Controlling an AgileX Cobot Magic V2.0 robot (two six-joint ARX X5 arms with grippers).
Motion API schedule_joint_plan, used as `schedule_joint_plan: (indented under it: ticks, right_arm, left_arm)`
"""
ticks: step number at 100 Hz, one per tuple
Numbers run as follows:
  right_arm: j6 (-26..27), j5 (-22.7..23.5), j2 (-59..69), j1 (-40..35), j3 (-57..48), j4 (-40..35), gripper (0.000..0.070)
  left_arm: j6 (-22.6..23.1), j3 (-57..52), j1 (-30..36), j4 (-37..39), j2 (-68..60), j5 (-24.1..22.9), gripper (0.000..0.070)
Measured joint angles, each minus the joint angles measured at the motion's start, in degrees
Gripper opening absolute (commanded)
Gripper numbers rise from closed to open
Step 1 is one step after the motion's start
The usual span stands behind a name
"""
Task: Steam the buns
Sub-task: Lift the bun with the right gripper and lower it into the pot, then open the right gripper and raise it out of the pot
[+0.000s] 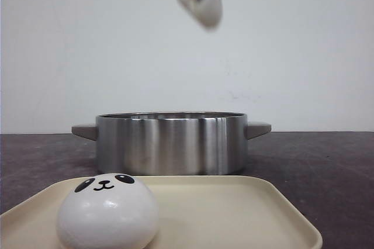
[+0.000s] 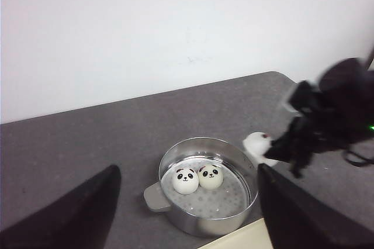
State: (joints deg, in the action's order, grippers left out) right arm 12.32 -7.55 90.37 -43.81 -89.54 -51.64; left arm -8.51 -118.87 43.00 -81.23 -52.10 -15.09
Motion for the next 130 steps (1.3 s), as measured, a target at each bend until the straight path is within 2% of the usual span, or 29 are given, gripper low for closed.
schedule_joint_plan:
  ticks: [27,64,89,94,106,110,114,130]
  right_arm:
    - [-3.2,5.0,12.8,3.5,-3.2,-0.4,0.0009]
    - [-3.5,5.2,22.6,4.1,-3.4,-3.2,0.0009]
    - [-3.4,6.4,24.8,4.1,-3.5,-3.5,0.0015]
    - [-3.3,6.5,24.8,4.1,-3.5,-3.5,0.0067]
    - [-3.1,6.5,24.8,4.1,-3.5,-3.2,0.0364]
    - [-3.1,6.6,24.8,4.1,-3.6,-3.1,0.0428]
    - [-3.0,6.5,24.8,4.1,-3.7,-3.1,0.0447]
    - [-2.9,6.5,24.8,4.1,-4.0,-3.0,0.0448]
  left_arm:
    - [0.0,0.0,0.0,0.0,0.0,0.0,0.0424]
    - [0.0,0.0,0.0,0.0,0.0,0.0,0.0424]
    - [0.0,0.0,0.0,0.0,0.0,0.0,0.0424]
    - [0.0,0.0,0.0,0.0,0.0,0.0,0.0424]
    - [0.0,0.0,0.0,0.0,0.0,0.0,0.0424]
    - [0.0,0.0,0.0,0.0,0.0,0.0,0.0424]
    - [0.0,0.0,0.0,0.0,0.0,0.0,0.0424]
    - [0.0,0.0,0.0,0.0,0.0,0.0,0.0424]
